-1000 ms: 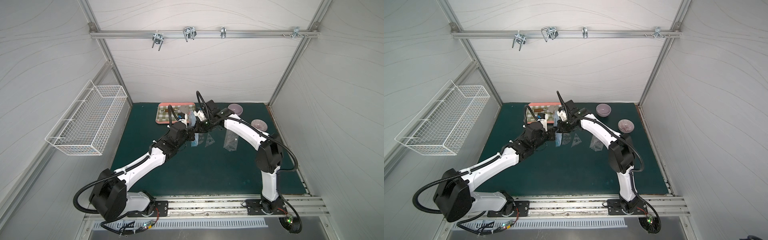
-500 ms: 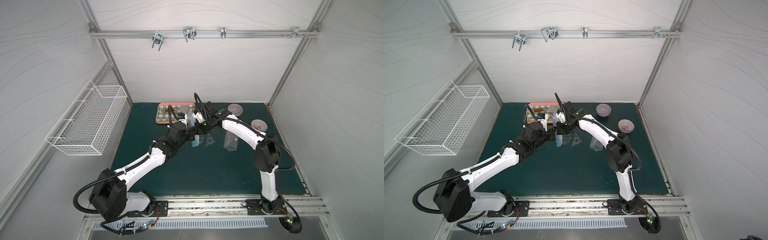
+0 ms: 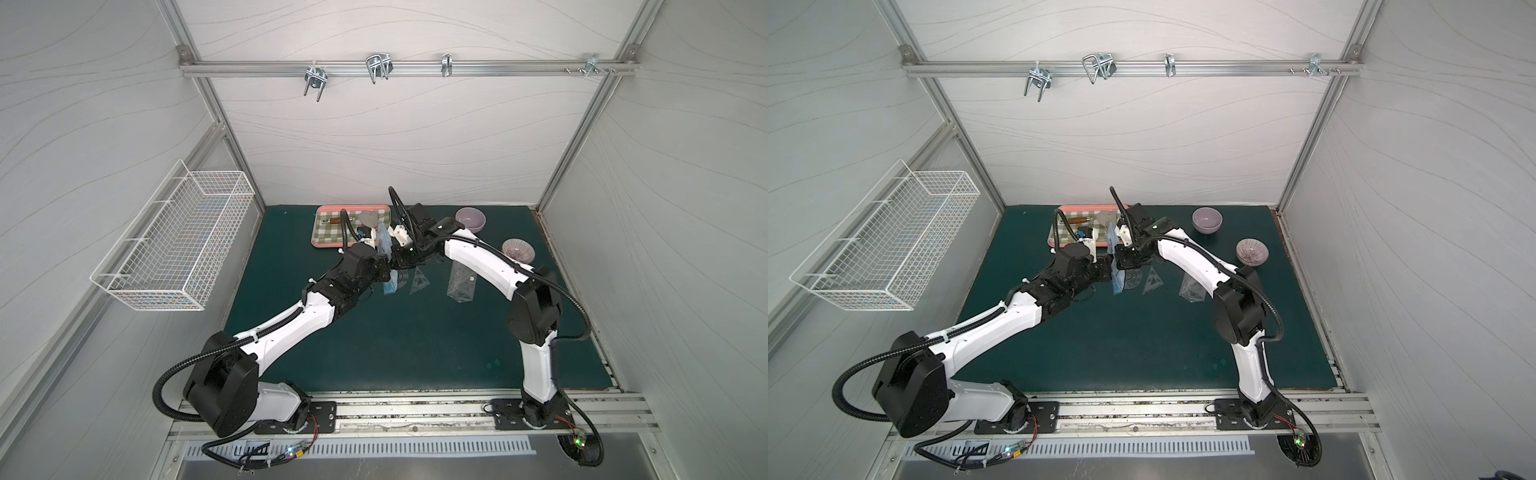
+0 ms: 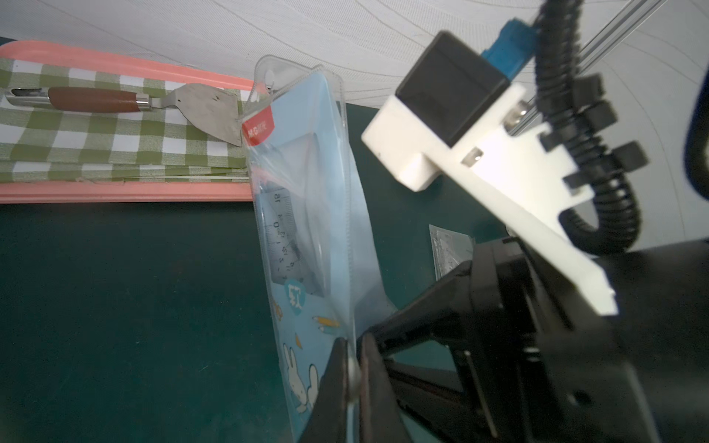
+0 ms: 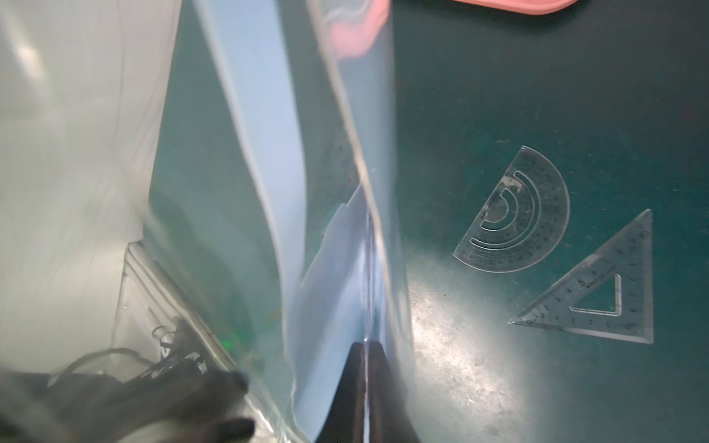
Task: Open the ruler set and take out the ruler
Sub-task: Take out the ruler from the ruler set bag, then place the ruler at the center of the board.
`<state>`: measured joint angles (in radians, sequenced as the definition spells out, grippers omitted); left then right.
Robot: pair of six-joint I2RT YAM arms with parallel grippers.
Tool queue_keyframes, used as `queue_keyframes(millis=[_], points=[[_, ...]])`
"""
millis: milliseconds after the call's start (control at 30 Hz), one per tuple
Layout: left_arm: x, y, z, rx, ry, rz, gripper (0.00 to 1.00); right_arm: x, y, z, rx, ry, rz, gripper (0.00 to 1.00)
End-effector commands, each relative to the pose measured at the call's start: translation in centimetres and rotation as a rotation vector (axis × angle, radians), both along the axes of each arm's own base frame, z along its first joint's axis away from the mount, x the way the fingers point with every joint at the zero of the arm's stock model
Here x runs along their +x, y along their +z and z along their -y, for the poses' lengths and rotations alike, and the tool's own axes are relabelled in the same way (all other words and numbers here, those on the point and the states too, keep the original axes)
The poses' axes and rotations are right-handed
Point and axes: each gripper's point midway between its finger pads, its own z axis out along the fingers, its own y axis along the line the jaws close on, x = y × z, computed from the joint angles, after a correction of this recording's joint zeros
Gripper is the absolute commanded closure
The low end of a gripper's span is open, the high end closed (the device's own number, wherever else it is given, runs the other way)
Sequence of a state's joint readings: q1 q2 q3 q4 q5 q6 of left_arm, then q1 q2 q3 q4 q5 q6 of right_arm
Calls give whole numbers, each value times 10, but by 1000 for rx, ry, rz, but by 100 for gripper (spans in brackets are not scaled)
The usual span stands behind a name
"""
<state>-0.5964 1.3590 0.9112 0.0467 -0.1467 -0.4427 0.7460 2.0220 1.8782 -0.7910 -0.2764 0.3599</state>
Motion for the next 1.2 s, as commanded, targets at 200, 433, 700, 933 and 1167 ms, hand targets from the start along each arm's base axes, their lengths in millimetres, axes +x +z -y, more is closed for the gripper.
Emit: queue_keyframes(millis=[200, 433, 700, 933, 1167], points=[[17, 16, 2, -7, 38, 35, 100, -3, 44, 19, -15, -8, 113, 93], [23, 13, -2, 17, 56, 32, 100, -7, 66, 46, 7, -39, 141, 94], [22, 17, -32, 64, 131, 43, 100, -13, 75, 89, 67, -83, 110, 94], [13, 28, -67, 118, 209, 72, 100, -25, 59, 93, 152, -52, 24, 94], [12, 28, -76, 147, 233, 74, 100, -37, 44, 79, 223, -4, -68, 95]])
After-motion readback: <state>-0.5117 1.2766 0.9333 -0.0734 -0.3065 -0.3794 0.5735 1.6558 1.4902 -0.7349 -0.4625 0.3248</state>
